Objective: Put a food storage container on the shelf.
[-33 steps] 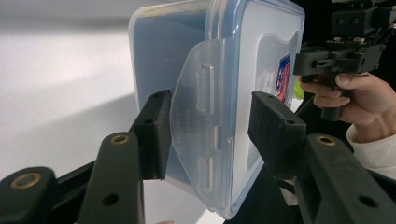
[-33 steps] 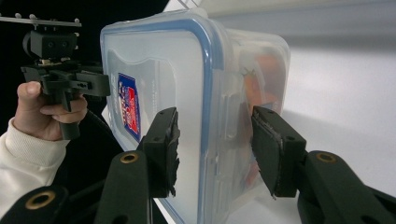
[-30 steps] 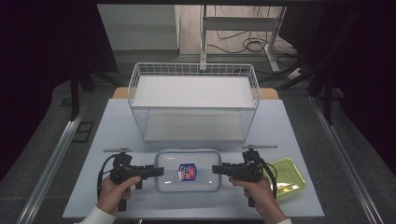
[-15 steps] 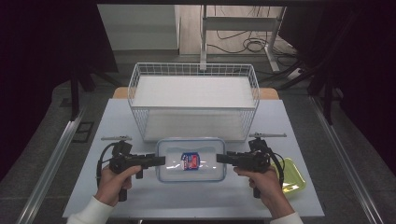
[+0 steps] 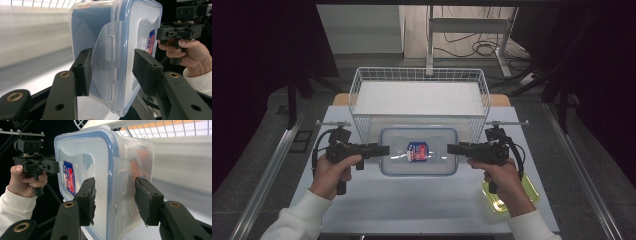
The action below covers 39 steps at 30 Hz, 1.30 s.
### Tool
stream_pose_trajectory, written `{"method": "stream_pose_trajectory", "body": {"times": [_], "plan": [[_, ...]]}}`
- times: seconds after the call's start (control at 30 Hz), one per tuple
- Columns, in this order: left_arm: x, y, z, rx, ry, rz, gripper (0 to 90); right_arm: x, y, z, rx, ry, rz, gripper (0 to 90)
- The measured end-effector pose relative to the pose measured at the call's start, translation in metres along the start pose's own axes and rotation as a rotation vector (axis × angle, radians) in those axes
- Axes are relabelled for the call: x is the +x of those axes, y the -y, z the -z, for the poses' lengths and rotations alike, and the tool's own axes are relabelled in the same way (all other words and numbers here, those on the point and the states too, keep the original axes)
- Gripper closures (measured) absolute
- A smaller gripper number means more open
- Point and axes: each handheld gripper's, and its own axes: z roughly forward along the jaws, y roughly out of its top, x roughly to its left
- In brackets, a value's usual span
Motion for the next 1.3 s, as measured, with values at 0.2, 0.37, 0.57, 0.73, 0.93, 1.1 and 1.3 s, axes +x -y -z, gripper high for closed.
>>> {"method": "stream_pose_trajectory", "body": {"times": [0.2, 0.37, 0.57, 0.73, 0.93, 1.1, 1.3], "plan": [[-0.002, -0.023, 0.003, -0.017, 0.002, -0.013, 50.6, 0.003, -0.026, 0.003, -0.009, 0.002, 0.02, 52.7], [0.0, -0.051, 0.005, -0.026, 0.01, -0.016, 50.9, 0.002, -0.057, 0.002, -0.023, 0.001, 0.026, 52.7], [0.003, -0.081, 0.005, -0.014, 0.002, -0.018, 51.2, -0.004, -0.08, -0.001, -0.025, -0.015, 0.013, 52.6], [0.01, -0.102, 0.004, -0.007, 0.003, -0.005, 51.6, -0.012, -0.098, -0.006, -0.02, -0.028, -0.01, 52.6], [0.019, -0.12, 0.001, -0.011, 0.014, 0.018, 51.9, -0.02, -0.119, -0.012, -0.017, -0.028, -0.03, 52.6], [0.032, -0.132, -0.009, -0.01, 0.029, 0.042, 51.9, -0.028, -0.136, -0.015, -0.022, -0.015, -0.051, 52.6], [0.047, -0.144, -0.015, -0.008, 0.035, 0.066, 51.8, -0.037, -0.152, -0.024, -0.02, 0.003, -0.061, 52.6]]}}
